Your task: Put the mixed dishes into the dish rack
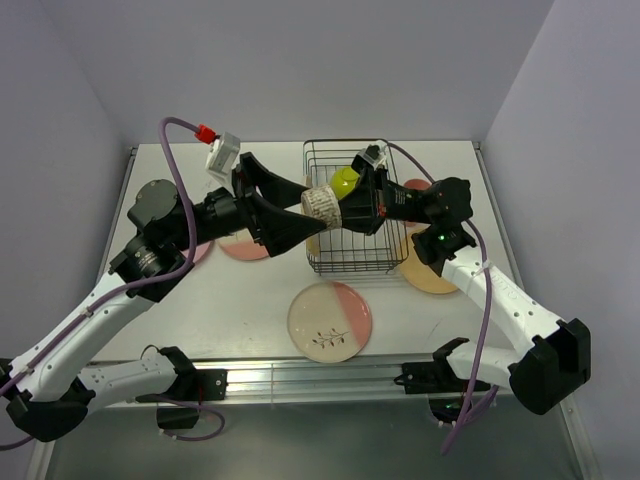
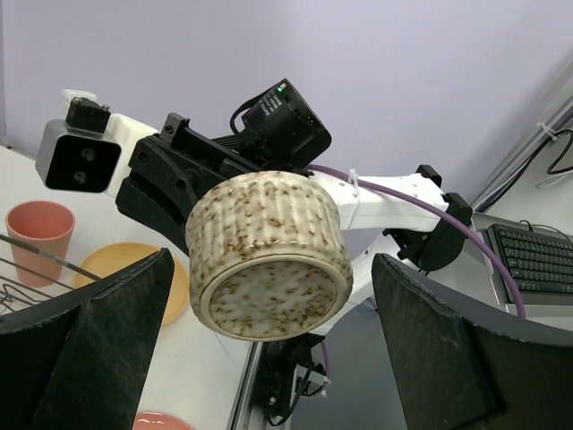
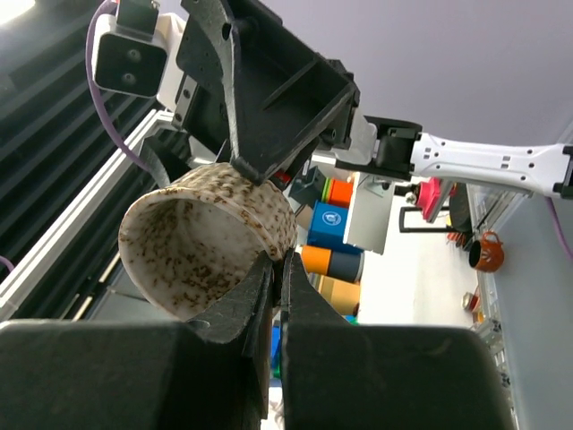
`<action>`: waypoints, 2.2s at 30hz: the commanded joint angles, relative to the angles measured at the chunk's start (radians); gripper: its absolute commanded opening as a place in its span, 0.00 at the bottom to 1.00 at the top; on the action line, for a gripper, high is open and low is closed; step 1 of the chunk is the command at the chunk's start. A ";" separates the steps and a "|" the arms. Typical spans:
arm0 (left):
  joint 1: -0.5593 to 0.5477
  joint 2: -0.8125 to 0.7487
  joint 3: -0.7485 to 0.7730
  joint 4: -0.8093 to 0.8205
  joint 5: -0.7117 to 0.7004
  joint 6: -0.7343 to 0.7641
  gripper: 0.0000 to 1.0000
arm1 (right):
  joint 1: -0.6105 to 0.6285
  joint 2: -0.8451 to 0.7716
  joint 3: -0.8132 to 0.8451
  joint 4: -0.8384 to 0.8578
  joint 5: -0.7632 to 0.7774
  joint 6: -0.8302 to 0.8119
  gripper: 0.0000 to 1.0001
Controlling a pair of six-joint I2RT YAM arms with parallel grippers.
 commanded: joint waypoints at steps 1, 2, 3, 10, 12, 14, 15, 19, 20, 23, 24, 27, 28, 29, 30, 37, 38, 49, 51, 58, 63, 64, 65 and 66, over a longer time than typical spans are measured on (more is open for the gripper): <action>-0.012 0.000 0.028 0.055 -0.021 -0.016 0.99 | -0.003 -0.014 0.047 0.017 0.038 -0.031 0.00; -0.015 0.002 0.025 0.055 -0.024 -0.018 0.99 | -0.003 -0.017 0.050 -0.006 0.046 -0.040 0.00; -0.018 0.003 0.025 0.054 -0.025 -0.019 0.99 | -0.003 -0.018 0.051 -0.018 0.050 -0.049 0.00; -0.027 0.013 0.031 0.034 -0.041 -0.010 0.99 | -0.002 -0.006 0.082 -0.026 0.063 -0.063 0.00; -0.027 0.019 0.036 0.028 -0.036 -0.010 0.97 | 0.000 -0.004 0.085 -0.028 0.066 -0.066 0.00; -0.027 0.025 0.039 0.018 -0.028 -0.012 0.91 | 0.000 -0.004 0.084 -0.024 0.070 -0.063 0.00; -0.026 0.031 0.044 0.015 -0.027 -0.013 0.84 | 0.002 -0.004 0.084 -0.026 0.072 -0.063 0.00; -0.026 0.043 0.051 0.021 -0.024 -0.024 0.48 | 0.003 -0.006 0.085 -0.041 0.074 -0.080 0.00; -0.026 0.049 0.058 0.018 -0.024 -0.026 0.40 | 0.002 -0.006 0.085 -0.044 0.074 -0.083 0.00; -0.027 0.077 0.102 -0.018 -0.050 -0.019 0.00 | 0.003 -0.009 0.084 -0.061 0.074 -0.107 0.14; -0.026 0.092 0.134 -0.069 -0.092 -0.016 0.00 | 0.003 -0.017 0.082 -0.101 0.075 -0.136 0.28; -0.018 0.150 0.238 -0.211 -0.216 0.004 0.00 | -0.012 -0.058 0.088 -0.321 0.096 -0.289 0.70; -0.012 0.169 0.270 -0.250 -0.241 0.008 0.00 | -0.032 -0.070 0.100 -0.410 0.106 -0.358 0.72; -0.003 0.193 0.303 -0.290 -0.267 0.010 0.00 | -0.043 -0.084 0.123 -0.654 0.122 -0.443 0.77; 0.023 0.248 0.374 -0.328 -0.289 0.010 0.00 | -0.057 -0.107 0.178 -0.787 0.180 -0.618 0.79; 0.149 0.525 0.663 -0.569 -0.370 0.005 0.00 | -0.189 -0.227 0.269 -1.452 0.519 -1.052 0.78; 0.161 0.587 0.727 -0.580 -0.379 0.014 0.00 | -0.199 -0.239 0.283 -1.545 0.559 -1.086 0.78; 0.252 0.986 1.091 -0.652 -0.438 0.195 0.00 | -0.204 -0.190 0.559 -1.899 0.862 -1.384 0.76; 0.307 1.029 1.098 -0.634 -0.403 0.172 0.00 | -0.204 -0.156 0.640 -1.974 0.916 -1.407 0.76; 0.378 1.190 1.133 -0.557 -0.297 0.143 0.00 | -0.212 -0.182 0.664 -2.054 1.055 -1.433 0.76; 0.378 1.301 1.194 -0.517 -0.277 0.096 0.00 | -0.219 -0.201 0.602 -2.066 1.064 -1.434 0.76; 0.378 1.310 1.200 -0.515 -0.280 0.093 0.00 | -0.221 -0.199 0.599 -2.069 1.066 -1.437 0.76; 0.378 1.335 1.205 -0.506 -0.277 0.091 0.00 | -0.224 -0.201 0.596 -2.074 1.066 -1.442 0.76; 0.378 1.344 1.207 -0.500 -0.277 0.080 0.00 | -0.225 -0.202 0.593 -2.075 1.066 -1.445 0.76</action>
